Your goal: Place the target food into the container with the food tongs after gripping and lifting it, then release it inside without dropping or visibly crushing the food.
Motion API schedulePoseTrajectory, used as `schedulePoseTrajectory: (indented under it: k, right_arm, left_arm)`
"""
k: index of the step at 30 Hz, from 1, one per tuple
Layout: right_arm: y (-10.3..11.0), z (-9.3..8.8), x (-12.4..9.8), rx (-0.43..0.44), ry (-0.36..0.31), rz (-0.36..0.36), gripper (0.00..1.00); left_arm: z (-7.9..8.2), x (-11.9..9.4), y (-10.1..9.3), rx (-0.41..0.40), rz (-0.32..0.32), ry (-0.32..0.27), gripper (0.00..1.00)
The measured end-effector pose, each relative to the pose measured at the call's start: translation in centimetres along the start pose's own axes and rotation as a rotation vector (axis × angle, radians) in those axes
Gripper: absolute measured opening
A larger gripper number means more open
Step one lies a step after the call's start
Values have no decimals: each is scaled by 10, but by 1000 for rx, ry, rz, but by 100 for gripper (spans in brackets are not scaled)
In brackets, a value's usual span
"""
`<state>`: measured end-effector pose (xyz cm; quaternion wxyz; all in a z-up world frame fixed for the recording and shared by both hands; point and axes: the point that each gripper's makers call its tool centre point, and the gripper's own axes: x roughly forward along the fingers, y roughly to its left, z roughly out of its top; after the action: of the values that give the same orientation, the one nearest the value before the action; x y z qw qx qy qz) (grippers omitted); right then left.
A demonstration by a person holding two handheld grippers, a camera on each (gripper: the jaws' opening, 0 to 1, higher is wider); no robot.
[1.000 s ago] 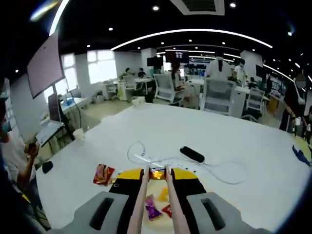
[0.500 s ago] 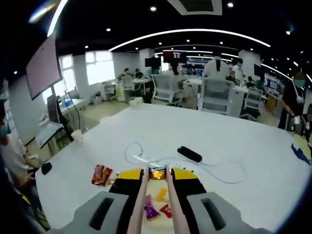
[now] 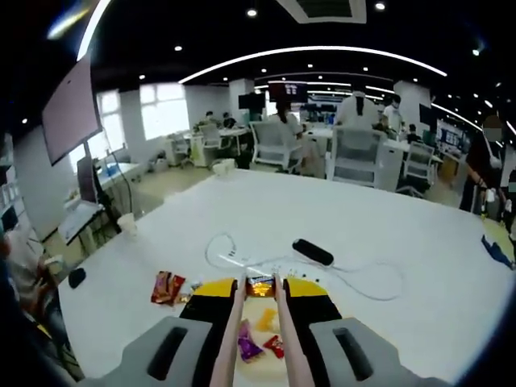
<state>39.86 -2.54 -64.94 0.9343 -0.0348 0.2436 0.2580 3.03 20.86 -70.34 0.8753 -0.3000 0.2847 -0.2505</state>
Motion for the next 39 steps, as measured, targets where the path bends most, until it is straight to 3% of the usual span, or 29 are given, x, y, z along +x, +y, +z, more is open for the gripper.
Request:
schedulePoseTrajectory:
  k: [39]
  right_arm:
    - [4,-4,3,4,14,0,22]
  left_arm:
    - [1,4,5,-11,-2,5,45]
